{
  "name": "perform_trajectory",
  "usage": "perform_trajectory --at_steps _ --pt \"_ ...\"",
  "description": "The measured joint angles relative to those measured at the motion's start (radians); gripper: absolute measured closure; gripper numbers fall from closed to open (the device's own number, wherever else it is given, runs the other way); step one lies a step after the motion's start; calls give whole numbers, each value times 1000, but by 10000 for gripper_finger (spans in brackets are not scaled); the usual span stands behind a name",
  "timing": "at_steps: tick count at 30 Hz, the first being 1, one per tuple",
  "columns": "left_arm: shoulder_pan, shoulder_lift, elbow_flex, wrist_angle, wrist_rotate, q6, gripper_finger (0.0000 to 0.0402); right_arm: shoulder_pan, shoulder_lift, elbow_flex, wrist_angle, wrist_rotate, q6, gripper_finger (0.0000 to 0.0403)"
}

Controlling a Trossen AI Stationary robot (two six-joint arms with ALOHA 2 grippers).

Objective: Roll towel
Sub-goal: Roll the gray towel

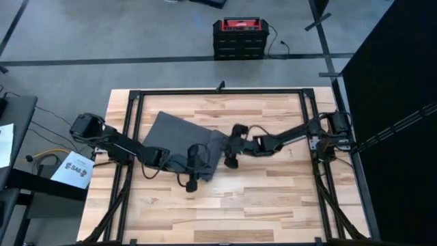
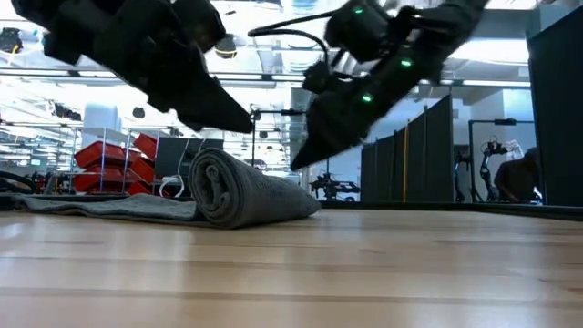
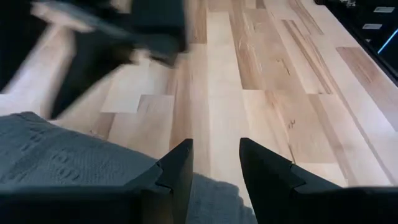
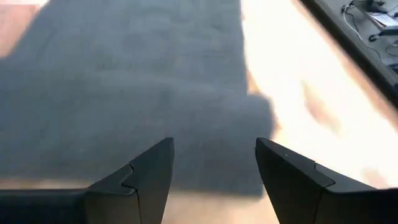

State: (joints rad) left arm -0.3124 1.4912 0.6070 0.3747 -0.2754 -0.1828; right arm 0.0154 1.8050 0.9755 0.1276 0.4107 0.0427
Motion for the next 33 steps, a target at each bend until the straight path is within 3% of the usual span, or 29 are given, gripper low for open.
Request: perform_trajectory --at_steps 4,8,12,16,18,24,33 --pt "-42 -73 13 -96 -142 16 283 -80 0 108 -44 -149 -61 187" --pt "-38 -147 -10 -201 -277 -8 283 -141 0 224 -160 -222 -81 210" --pt "23 -213 -109 -180 -294 -92 283 -176 48 358 -309 -251 -103 278" --pt "116 -228 -228 -119 -294 -174 283 -177 178 492 -439 -286 -128 368" --pt "166 -215 -267 -67 -283 -203 283 -178 237 556 -480 -290 -130 392" --pt "253 -113 -300 -7 -271 -219 283 -175 330 637 -523 -289 -98 397" --pt "299 41 -299 34 -275 -233 283 -114 268 621 -633 -283 -48 402"
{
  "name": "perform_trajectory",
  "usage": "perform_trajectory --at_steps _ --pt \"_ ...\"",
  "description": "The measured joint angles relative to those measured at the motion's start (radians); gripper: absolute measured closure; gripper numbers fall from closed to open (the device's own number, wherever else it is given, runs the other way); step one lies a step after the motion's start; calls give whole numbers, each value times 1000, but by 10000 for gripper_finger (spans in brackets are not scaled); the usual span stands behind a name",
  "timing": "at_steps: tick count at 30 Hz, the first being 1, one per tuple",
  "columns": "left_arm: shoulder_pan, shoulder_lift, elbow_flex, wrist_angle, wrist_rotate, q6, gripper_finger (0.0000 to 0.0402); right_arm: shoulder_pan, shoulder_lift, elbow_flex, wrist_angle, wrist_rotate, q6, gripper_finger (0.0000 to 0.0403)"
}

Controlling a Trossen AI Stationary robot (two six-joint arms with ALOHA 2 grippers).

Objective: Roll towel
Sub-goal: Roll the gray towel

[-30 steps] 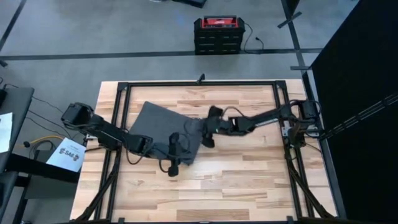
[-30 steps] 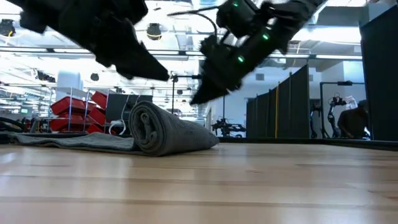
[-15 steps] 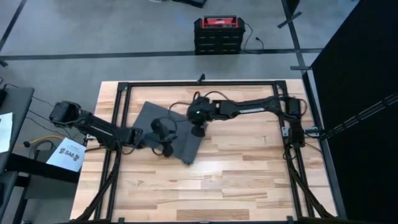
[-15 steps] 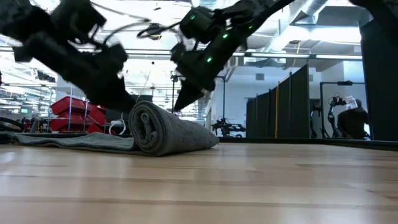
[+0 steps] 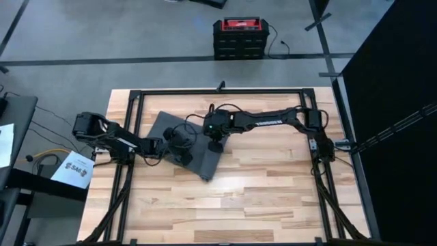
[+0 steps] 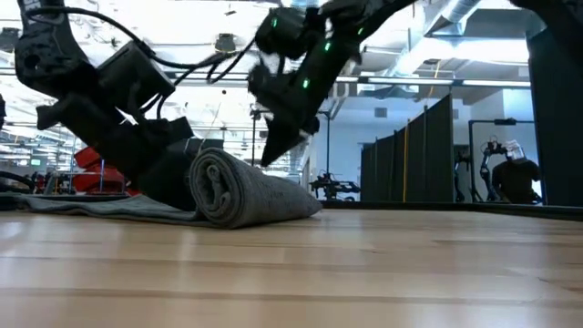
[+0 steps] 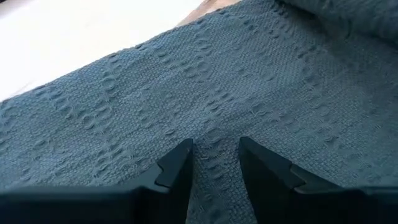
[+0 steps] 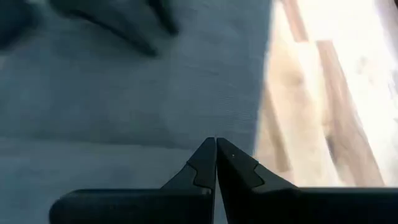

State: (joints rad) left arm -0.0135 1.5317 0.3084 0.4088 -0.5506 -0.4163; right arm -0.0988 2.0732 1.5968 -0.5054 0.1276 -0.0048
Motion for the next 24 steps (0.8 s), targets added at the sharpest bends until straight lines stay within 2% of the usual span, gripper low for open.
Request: perform_trajectory --at_steps 4,9,11,21,24 --pt "-3 10 1 -1 -3 -11 283 68 -40 -109 123 -19 -8 403" --pt "-11 10 1 -12 -4 -51 283 90 -79 -340 554 -73 -3 403" --pt "-11 11 1 -15 -4 -63 283 103 -73 -378 647 -89 -4 403" --pt "-43 13 1 -1 -2 -128 283 71 11 -381 665 -84 -29 403" --pt "-60 12 2 -23 -5 -184 283 62 10 -380 640 -36 -30 403"
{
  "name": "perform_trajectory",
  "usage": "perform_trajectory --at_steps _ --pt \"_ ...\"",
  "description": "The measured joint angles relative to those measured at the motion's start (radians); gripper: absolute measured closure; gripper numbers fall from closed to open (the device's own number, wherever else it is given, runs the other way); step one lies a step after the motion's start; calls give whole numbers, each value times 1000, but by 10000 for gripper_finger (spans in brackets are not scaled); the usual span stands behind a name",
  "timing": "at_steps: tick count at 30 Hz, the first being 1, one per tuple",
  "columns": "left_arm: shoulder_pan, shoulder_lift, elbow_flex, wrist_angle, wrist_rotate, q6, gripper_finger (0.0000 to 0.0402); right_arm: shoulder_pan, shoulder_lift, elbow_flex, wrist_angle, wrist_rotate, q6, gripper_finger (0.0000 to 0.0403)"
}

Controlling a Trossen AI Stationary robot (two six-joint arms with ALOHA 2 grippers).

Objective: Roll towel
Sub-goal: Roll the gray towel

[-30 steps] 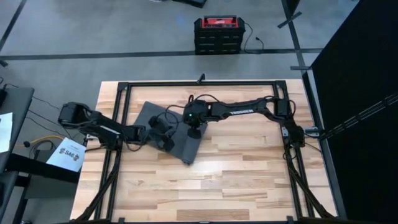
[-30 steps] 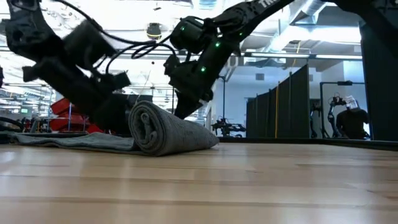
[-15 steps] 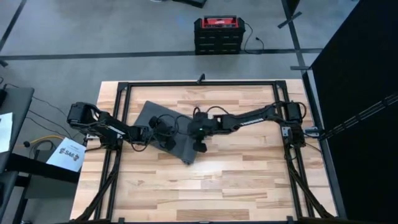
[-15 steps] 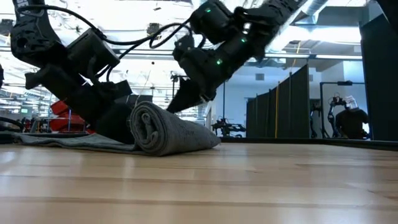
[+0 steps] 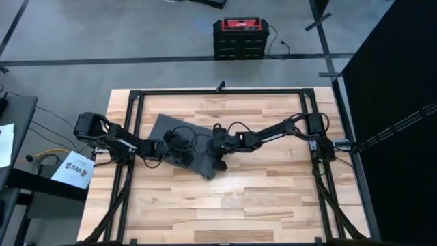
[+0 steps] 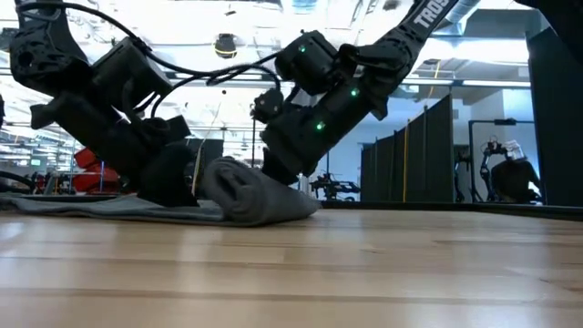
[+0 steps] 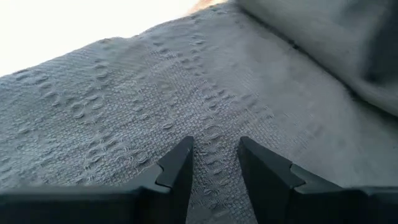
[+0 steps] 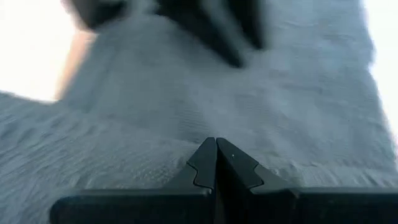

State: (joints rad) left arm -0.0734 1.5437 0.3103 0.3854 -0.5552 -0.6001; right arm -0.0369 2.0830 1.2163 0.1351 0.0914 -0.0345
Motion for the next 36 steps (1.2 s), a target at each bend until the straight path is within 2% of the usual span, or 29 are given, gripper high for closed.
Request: perform_trajectory --at_steps 3,11,16,20,22,24,28,33,36 --pt "-9 0 1 -17 0 -43 283 -6 0 0 -17 59 0 403" --pt "-20 0 0 -20 0 -71 283 -10 -7 -10 3 67 -22 403" --pt "-20 0 0 -39 0 -75 283 25 -89 -12 -23 71 -96 403" --pt "-20 0 0 -49 0 -75 283 73 -177 -101 7 65 -130 403" --pt "-20 0 0 -48 -1 -73 283 88 -222 -174 70 30 -127 403" --pt "-21 1 -1 -37 -1 -56 283 93 -249 -241 183 -59 -117 403" --pt "-21 -7 16 -8 5 11 283 87 -225 -299 327 -222 -113 403" --pt "-29 -39 68 -34 60 70 283 83 -121 -290 404 -248 -128 403" --pt "-54 -78 112 -87 53 68 283 74 -92 -275 462 -250 -133 403"
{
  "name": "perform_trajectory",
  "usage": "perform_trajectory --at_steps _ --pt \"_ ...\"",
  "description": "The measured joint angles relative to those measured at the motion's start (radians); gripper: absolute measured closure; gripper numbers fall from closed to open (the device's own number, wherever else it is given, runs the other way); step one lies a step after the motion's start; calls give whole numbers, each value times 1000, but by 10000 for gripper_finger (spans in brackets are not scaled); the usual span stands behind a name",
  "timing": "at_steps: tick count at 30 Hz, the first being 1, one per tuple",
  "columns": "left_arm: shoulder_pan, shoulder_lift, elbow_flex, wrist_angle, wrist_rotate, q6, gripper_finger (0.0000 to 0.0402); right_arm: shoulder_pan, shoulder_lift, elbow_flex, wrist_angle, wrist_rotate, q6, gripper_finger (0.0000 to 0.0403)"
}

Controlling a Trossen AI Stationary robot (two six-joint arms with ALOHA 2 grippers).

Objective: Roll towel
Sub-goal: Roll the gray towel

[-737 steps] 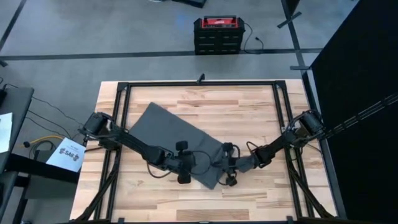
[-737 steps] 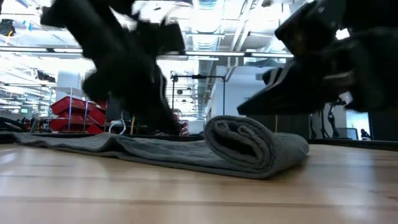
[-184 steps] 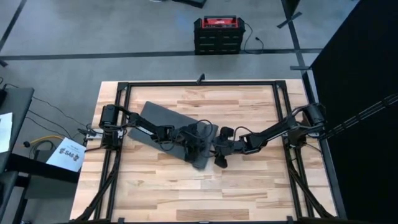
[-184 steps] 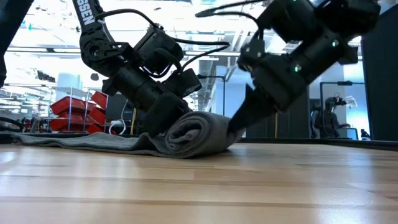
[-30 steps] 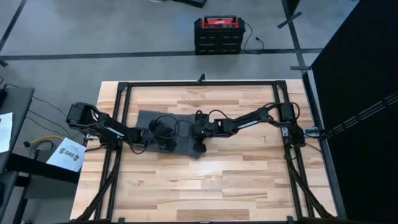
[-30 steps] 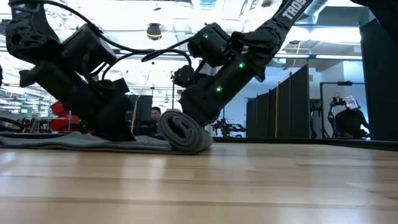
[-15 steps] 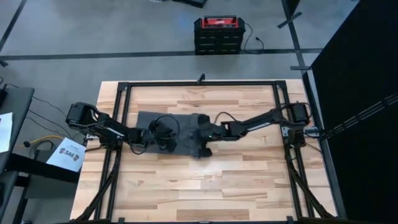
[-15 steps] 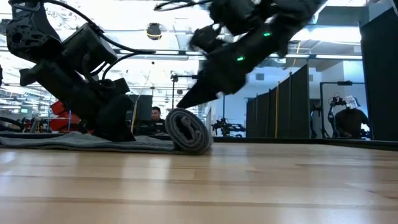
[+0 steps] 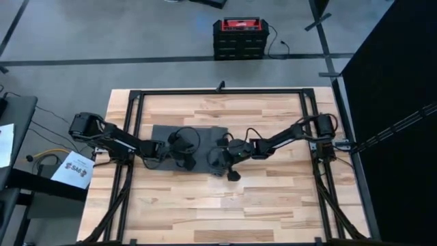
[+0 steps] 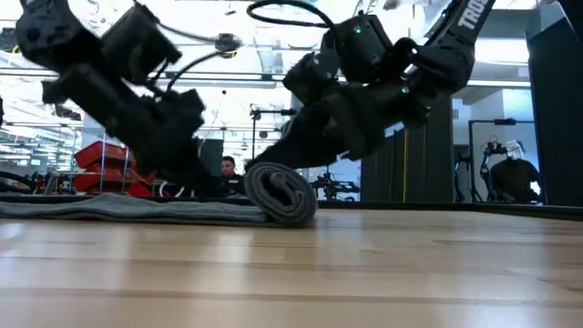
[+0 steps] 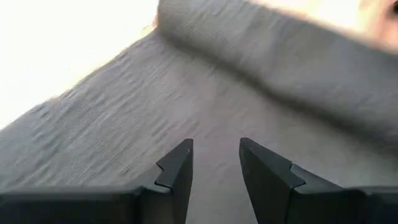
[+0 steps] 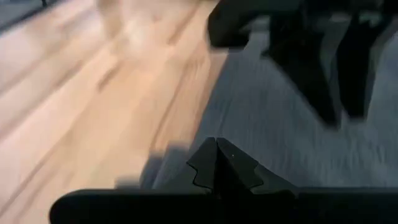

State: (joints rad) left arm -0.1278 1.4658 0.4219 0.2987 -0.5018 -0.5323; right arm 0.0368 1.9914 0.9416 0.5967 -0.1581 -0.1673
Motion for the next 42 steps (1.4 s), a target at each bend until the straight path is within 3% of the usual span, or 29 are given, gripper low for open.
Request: perform_trajectory --at_steps 7,17,22,36,42 --pt "-124 -22 67 26 -17 -12 283 -29 12 -2 -24 -3 -40 403" --pt "-176 273 74 240 -26 -155 283 -40 57 -1 -18 -3 -68 403" --pt "-181 342 78 278 -44 -222 283 -54 60 0 -20 36 -68 403" --pt "-213 352 77 271 -32 -229 283 -95 59 0 -15 113 -54 403" --pt "-214 327 74 301 -12 -151 283 -92 -22 -1 17 114 -102 403"
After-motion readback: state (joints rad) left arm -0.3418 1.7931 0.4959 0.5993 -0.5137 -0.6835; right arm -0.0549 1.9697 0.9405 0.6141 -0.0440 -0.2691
